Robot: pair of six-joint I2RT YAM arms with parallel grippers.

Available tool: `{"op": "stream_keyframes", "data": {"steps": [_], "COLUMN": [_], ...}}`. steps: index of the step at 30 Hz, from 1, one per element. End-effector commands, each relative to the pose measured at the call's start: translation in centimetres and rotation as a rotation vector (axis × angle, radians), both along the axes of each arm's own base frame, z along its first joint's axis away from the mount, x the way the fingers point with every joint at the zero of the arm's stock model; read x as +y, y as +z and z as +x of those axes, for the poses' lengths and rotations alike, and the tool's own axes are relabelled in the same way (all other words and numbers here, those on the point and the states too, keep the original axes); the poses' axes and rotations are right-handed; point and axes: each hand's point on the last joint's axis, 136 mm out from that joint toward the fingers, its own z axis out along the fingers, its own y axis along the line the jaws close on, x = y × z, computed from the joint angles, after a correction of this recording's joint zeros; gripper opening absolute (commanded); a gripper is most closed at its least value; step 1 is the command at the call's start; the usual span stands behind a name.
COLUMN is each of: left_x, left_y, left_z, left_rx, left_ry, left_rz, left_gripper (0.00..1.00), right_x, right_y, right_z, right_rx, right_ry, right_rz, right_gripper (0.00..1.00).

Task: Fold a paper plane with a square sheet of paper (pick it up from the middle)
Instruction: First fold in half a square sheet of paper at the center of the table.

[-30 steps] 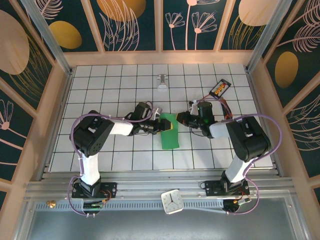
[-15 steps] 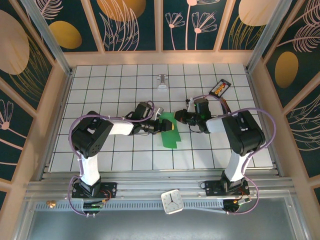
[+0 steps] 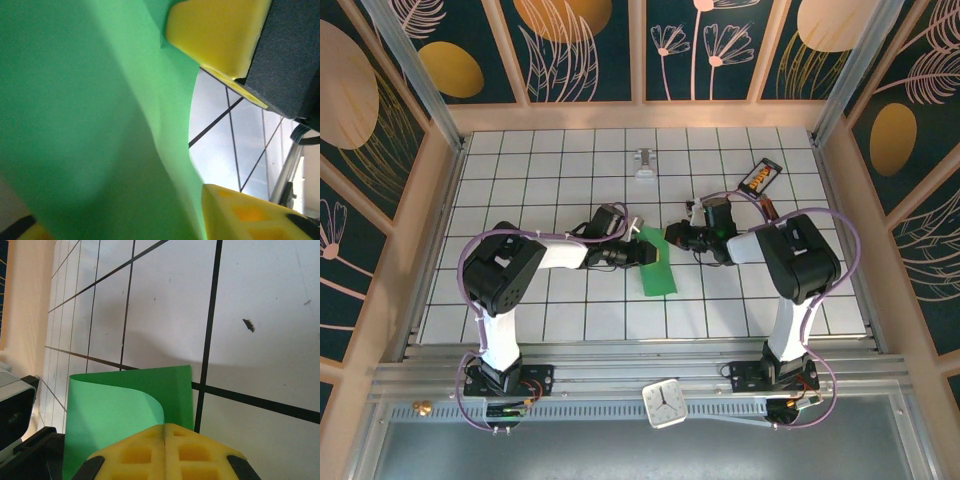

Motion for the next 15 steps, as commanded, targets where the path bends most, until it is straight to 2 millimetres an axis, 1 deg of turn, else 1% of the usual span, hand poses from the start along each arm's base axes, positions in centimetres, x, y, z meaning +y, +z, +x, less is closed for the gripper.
{"op": "stream_keyframes", "data": {"steps": [1,4,6,8,9,11,15], "left_x": [2.1,1.1,0.6,0.9,0.4,0.2,0.2], "left_y": [-3.1,-2.3,-2.1,-2.6,-1.6,-0.7,1.0], "left_z": [-0.7,-1.1,-1.3,-1.3,-0.3,0.3,1.2], "left_rx": [0.046,0.036,0.035,0.036,0.005,-0.019,-0.041], "left_ry": [-0.001,-0.073,-0.107,-0.104,-0.096,-0.082,-0.043], "left_rz": [0.108,0.055,0.028,0.055,0.043,0.028,-0.009], "left_gripper": [0.42,0.41,0.43,0.53,0.56,0.66,0.76], "right_x": [1.2,0.9,0.1,-0.8,-1.2,-1.9,-2.7], "right_y": [1.5,2.3,2.9,3.6,3.8,4.0,4.3], "right_z": [0.8,0.7,0.3,-0.3,-0.6,-1.5,-2.9], "right_rx": [-0.040,-0.053,-0.048,-0.042,-0.042,-0.035,-0.005], "right_ry": [0.025,0.030,0.023,0.009,0.004,0.000,-0.003], "right_rz": [0.049,0.084,0.124,0.147,0.148,0.132,0.122], "right_gripper": [0.00,0.00,0.00,0.00,0.00,0.00,0.00]}}
